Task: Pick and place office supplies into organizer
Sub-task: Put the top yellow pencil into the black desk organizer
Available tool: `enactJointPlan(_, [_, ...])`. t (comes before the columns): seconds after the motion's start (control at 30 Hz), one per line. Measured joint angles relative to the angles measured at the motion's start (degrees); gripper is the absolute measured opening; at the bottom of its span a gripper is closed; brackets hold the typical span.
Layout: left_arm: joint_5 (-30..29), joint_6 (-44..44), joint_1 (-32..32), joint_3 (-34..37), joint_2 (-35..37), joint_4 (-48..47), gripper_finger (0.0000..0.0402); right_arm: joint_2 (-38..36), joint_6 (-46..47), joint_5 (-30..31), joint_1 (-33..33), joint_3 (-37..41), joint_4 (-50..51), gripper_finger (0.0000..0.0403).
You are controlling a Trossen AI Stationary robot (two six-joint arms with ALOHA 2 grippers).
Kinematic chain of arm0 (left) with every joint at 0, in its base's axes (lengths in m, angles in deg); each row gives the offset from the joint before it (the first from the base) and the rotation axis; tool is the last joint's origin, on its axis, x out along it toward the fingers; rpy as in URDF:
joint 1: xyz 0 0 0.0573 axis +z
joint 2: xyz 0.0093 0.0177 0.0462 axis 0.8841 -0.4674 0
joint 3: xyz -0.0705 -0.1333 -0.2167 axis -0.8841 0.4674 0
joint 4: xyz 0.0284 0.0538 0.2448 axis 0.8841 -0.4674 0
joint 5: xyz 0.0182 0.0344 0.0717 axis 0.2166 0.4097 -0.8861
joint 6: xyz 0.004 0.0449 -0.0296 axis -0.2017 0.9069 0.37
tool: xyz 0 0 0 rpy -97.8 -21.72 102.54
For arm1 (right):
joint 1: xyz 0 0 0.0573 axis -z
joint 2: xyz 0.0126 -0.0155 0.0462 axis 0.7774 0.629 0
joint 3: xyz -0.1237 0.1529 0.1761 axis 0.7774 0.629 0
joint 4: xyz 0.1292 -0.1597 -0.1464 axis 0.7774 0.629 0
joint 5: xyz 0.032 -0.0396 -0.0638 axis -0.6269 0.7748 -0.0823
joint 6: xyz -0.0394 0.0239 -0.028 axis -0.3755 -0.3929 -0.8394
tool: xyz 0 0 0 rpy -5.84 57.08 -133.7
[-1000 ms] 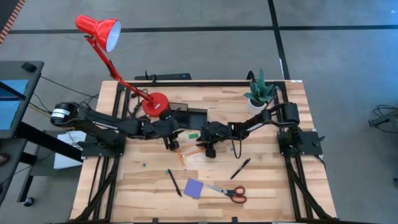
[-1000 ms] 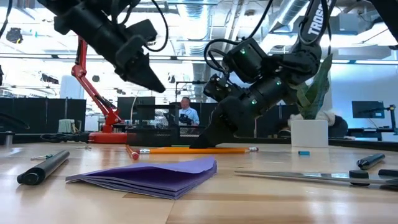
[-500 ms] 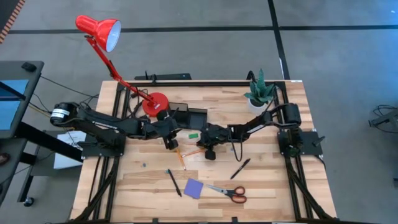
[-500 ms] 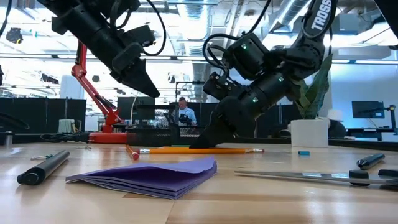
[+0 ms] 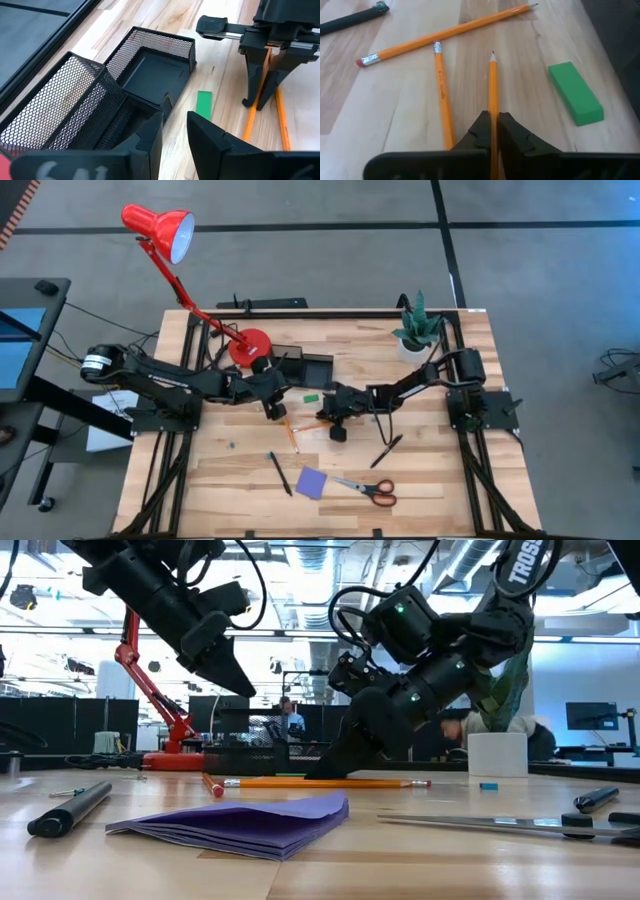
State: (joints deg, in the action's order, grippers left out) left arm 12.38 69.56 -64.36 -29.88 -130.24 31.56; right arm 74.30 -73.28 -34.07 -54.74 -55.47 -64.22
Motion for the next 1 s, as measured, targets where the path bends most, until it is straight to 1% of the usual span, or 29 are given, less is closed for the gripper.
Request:
enactJointPlan(0.17, [-0.25, 0.02, 0.0, -0.02, 0.0, -0.01, 0.0082, 0.03, 0.71, 0.06, -0.7, 0.07, -1.24, 0.0004])
enactJointPlan(0.37, [-4.83, 0.0, 0.0, -0.04, 0.0, -0.01, 0.0082, 0.25, 0.87, 0.02, -0.78, 0.2, -4.79, 0.0003])
enactJointPlan(0.63, [-4.59, 0.0, -0.02, -0.04, 0.0, 0.0, 0.0082, -0.81, -0.53, -0.03, -0.84, 0.13, -7.82, 0.0007])
enactJointPlan(0.83, [-5.31, 0.0, -0.02, -0.07, 0.03, 0.24, 0.0082, -5.71, -2.89, 3.0, -0.76, 0.09, -8.02, 0.0005])
enactJointPlan(0.93, [-7.9, 0.12, -0.02, -0.07, 0.96, 0.37, 0.0082, -9.93, -5.92, 6.93, -0.77, 0.09, -7.83, 0.0005])
enactJointPlan(1.0, [-10.66, 0.11, -0.02, -0.07, 2.65, 0.52, 0.0082, -13.16, -8.57, 10.92, -0.64, 0.09, -8.01, 0.0005])
